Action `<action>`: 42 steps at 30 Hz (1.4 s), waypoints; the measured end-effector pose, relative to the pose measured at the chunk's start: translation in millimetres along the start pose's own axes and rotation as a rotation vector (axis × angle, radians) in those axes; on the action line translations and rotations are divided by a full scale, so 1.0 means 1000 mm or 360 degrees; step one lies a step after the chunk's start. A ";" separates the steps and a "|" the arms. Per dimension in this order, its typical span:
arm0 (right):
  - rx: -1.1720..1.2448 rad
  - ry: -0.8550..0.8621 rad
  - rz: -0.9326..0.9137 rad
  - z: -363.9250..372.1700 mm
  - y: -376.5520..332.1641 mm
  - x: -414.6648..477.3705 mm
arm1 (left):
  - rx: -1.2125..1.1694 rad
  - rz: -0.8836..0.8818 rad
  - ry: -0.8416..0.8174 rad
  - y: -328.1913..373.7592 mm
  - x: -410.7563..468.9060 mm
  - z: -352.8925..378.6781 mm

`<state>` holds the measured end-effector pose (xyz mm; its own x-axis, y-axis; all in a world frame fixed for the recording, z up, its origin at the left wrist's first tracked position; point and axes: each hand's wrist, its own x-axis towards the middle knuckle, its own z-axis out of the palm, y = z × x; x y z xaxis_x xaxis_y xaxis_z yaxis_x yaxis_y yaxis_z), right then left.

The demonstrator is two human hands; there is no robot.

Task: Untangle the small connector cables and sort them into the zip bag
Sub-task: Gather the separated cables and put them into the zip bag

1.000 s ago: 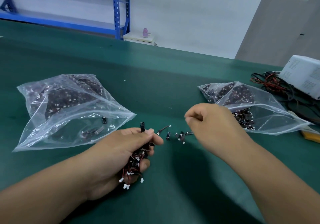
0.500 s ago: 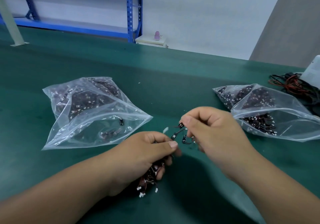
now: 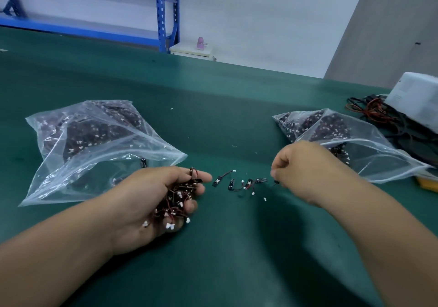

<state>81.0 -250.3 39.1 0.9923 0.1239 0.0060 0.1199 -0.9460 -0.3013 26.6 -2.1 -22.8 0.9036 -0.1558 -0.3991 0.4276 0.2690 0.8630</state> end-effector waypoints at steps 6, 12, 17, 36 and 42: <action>0.0140 0.0065 -0.0041 -0.007 0.006 0.004 | -0.0007 0.0043 0.0005 -0.003 0.003 -0.007; 0.0108 0.0020 -0.0126 -0.003 0.002 0.002 | -0.0037 0.0121 0.0046 0.000 -0.004 0.001; -0.0510 -0.0096 -0.0210 0.008 0.001 -0.003 | 0.0000 0.0129 -0.0026 0.004 -0.013 0.008; -0.0696 -0.0287 -0.0168 0.009 0.002 -0.007 | 0.0066 0.0103 0.0074 0.007 -0.019 0.017; -0.0795 -0.0298 -0.0204 0.006 -0.001 -0.006 | 0.0099 0.0108 0.0065 0.007 -0.021 0.018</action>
<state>74.5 -248.6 33.4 0.9516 0.2553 -0.1708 0.2850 -0.9414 0.1803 9.9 -13.5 -2.5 0.9314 -0.1001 -0.3500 0.3638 0.2179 0.9057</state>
